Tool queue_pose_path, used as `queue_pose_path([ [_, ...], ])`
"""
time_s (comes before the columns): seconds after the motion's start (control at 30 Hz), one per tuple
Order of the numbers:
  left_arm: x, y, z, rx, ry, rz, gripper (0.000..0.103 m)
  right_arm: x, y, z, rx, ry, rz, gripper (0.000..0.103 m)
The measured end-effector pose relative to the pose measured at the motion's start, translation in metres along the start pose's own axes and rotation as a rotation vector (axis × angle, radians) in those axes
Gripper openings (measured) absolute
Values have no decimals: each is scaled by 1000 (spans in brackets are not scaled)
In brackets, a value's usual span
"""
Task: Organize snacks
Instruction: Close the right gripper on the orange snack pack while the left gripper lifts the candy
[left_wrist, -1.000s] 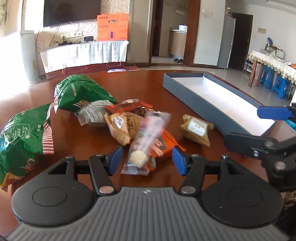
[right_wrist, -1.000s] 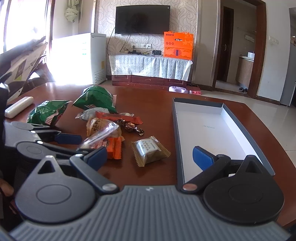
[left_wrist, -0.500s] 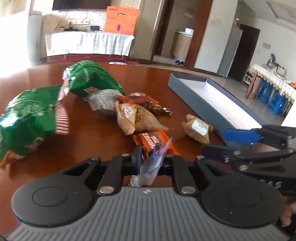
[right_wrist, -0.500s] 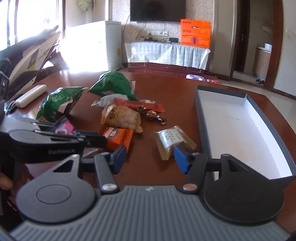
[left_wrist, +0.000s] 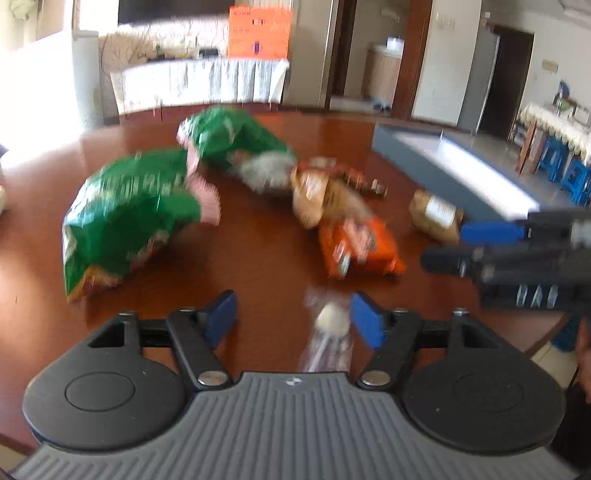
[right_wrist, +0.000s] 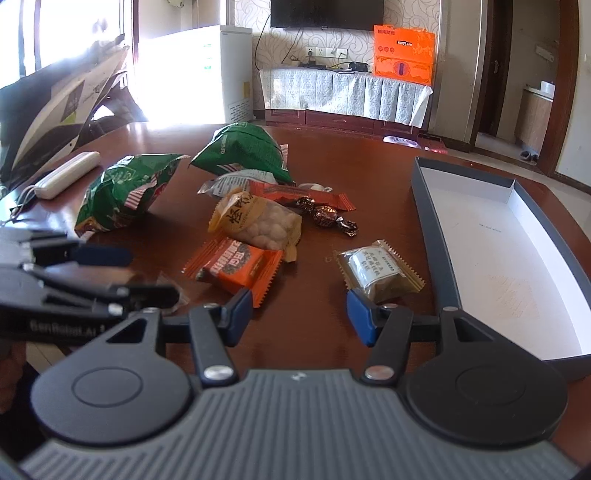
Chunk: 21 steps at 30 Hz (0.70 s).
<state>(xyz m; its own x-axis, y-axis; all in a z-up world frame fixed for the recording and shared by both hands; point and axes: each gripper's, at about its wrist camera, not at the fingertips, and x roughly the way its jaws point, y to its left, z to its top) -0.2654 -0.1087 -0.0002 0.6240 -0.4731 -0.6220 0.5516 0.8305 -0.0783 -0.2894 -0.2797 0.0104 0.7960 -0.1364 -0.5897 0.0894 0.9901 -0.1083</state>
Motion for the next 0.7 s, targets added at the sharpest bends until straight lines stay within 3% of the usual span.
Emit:
queue_pose_path([
  [0.03,-3,1,0,3,-5,-5,37,1,1,0,8,0,9,60],
  [0.1,-4,6,0,-12,-6,-24,26,2,4,1,17,-6,23,61],
  [0.17,-4,9,0,-23,-6,-12,25,5,8,2,31,-14,50,66],
  [0.27,-4,6,0,-7,-13,19,24,12,16,5,52,-22,80,81],
  [0.57,0,9,5,12,-12,107,23,42,34,17,59,8,35,80],
  [0.63,1,11,5,1,-12,99,23,48,38,17,10,28,3,69],
  [0.7,2,10,6,5,-13,102,23,50,41,15,-28,48,8,36],
])
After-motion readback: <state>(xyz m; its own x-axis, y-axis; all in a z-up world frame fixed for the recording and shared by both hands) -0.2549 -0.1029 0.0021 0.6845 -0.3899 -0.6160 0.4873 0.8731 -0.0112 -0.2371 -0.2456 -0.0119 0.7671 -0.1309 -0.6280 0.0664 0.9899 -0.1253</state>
